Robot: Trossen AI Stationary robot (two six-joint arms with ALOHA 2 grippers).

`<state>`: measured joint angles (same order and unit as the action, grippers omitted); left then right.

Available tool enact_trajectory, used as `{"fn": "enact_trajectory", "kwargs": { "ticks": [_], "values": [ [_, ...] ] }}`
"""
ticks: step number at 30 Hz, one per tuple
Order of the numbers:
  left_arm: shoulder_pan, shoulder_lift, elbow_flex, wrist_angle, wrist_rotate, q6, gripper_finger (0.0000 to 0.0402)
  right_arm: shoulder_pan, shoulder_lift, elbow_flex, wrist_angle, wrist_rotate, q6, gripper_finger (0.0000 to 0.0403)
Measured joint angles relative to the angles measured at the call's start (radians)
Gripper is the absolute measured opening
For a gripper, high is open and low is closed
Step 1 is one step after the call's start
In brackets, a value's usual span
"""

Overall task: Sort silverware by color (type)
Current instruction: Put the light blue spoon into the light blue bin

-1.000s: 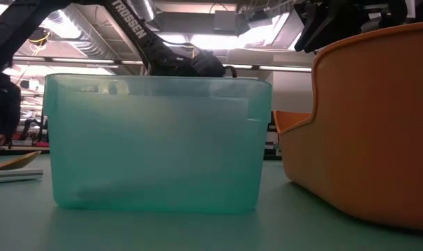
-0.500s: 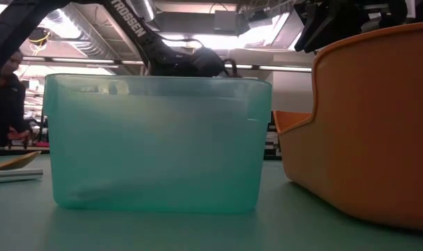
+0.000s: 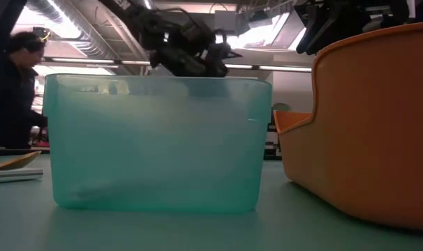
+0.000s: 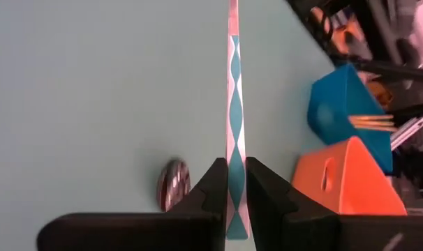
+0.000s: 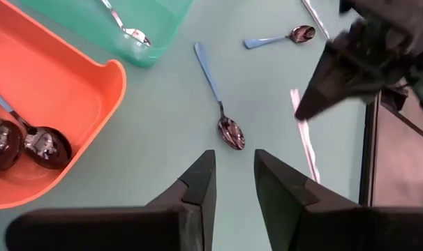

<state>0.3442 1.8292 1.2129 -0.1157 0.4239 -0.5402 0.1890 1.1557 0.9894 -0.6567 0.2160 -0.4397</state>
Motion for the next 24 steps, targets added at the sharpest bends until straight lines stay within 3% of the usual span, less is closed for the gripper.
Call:
{"fn": "enact_trajectory", "kwargs": {
  "ticks": [12,18,24],
  "values": [
    [-0.169,-0.248,0.0,-0.402,-0.223,-0.026,0.0027,0.0,0.0,0.0,0.0,0.0,0.0,0.0088],
    [-0.32,-0.333,0.0,-0.462,-0.353,-0.152,0.0027,0.0,0.0,0.0,-0.001,0.0,0.0,0.0088],
    [-0.508,-0.336,0.0,-0.481,-0.44,-0.339,0.0027,0.0,0.0,0.0,-0.003,0.0,0.0,0.0088]
  ]
}}
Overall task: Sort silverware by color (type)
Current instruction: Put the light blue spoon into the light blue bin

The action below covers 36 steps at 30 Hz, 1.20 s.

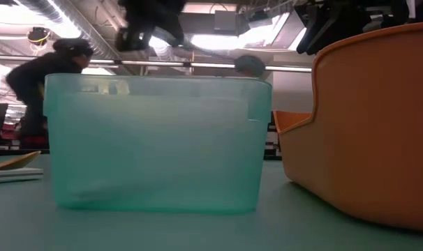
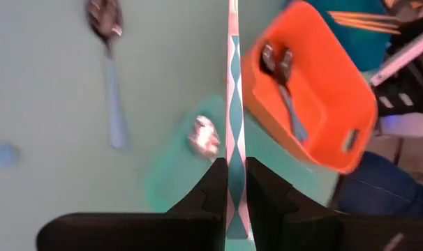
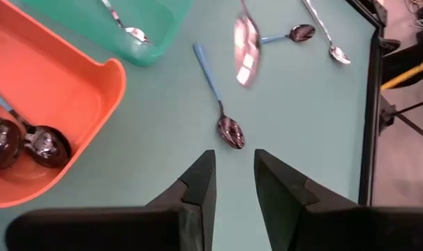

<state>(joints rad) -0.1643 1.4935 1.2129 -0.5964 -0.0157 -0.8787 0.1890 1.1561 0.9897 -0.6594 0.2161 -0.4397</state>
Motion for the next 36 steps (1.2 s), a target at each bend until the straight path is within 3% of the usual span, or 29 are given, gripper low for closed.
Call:
{"fn": "enact_trajectory", "kwargs": {
  "ticks": [10,19,24,36],
  "values": [
    [-0.245,0.007,0.0,0.004,-0.206,-0.328,0.0027,0.0,0.0,0.0,0.0,0.0,0.0,0.0088],
    [-0.372,0.019,0.0,0.011,-0.359,-0.59,0.0027,0.0,0.0,0.0,-0.001,-0.001,0.0,0.0088],
    [-0.415,0.079,0.0,0.072,-0.377,-0.691,0.0027,0.0,0.0,0.0,-0.001,0.0,-0.001,0.0088],
    [-0.433,0.244,0.0,0.257,-0.33,-0.753,0.0027,0.0,0.0,0.0,-0.001,-0.001,-0.003,0.0088]
  ]
}}
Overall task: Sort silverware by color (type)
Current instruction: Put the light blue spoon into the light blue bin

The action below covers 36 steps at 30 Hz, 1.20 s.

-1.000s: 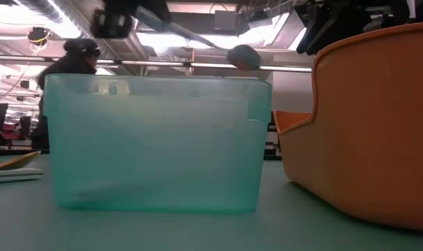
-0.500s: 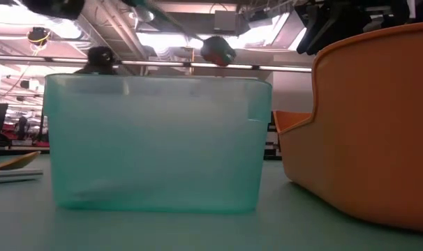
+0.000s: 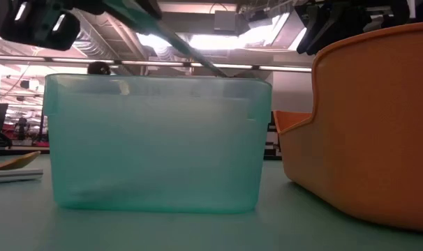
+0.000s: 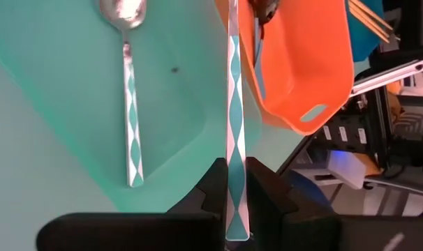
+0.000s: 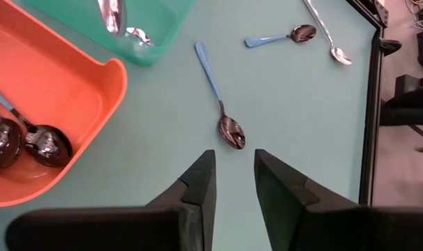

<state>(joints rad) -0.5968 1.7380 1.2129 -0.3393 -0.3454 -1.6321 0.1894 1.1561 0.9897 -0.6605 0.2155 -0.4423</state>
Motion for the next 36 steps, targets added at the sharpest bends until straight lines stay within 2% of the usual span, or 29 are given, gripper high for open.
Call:
{"fn": "enact_trajectory", "kwargs": {
  "ticks": [8,23,31,36],
  "values": [
    [-0.018,0.004,0.0,-0.008,-0.008,-0.018,0.0027,0.0,0.0,0.0,0.0,0.0,0.0,0.0088],
    [-0.067,0.004,0.0,-0.115,0.023,-0.173,0.0027,0.0,0.0,0.0,0.0,0.0,0.0,0.0088],
    [-0.014,0.004,0.0,-0.141,0.024,-0.198,0.0027,0.0,0.0,0.0,0.0,0.0,0.0,0.0088],
    [0.042,0.004,0.0,-0.141,0.088,-0.191,0.0027,0.0,0.0,0.0,0.0,0.0,0.0,0.0088]
  ]
}}
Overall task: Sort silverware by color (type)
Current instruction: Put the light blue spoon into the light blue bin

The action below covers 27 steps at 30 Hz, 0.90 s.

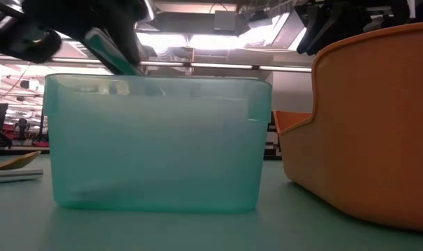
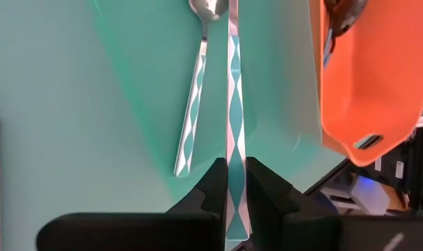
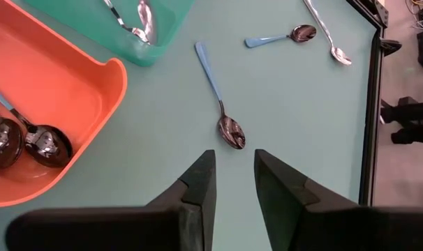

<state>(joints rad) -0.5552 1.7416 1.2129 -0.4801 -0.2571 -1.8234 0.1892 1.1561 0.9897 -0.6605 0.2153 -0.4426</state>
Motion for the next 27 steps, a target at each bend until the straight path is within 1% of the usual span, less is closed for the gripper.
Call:
{"fn": "enact_trajectory", "kwargs": {
  "ticks": [3,9,11,14,23,27],
  "values": [
    [0.027,0.0,0.0,0.0,0.042,0.001,0.0027,0.0,0.0,0.0,0.0,0.0,0.0,0.0088],
    [0.057,0.0,0.0,0.001,0.094,0.003,0.0027,0.0,0.0,0.0,0.0,0.0,0.0,0.0088],
    [0.064,0.0,0.0,0.002,0.109,0.027,0.0027,0.0,0.0,0.0,0.0,0.0,0.0,0.0088],
    [0.065,0.0,0.0,0.002,0.113,0.061,0.0028,0.0,0.0,0.0,0.0,0.0,0.0,0.0088],
    [0.065,0.0,0.0,0.001,0.113,0.08,0.0029,0.0,0.0,0.0,0.0,0.0,0.0,0.0088],
    [0.064,0.0,0.0,0.001,0.113,0.082,0.0051,0.0,0.0,0.0,0.0,0.0,0.0,0.0088]
  ]
}}
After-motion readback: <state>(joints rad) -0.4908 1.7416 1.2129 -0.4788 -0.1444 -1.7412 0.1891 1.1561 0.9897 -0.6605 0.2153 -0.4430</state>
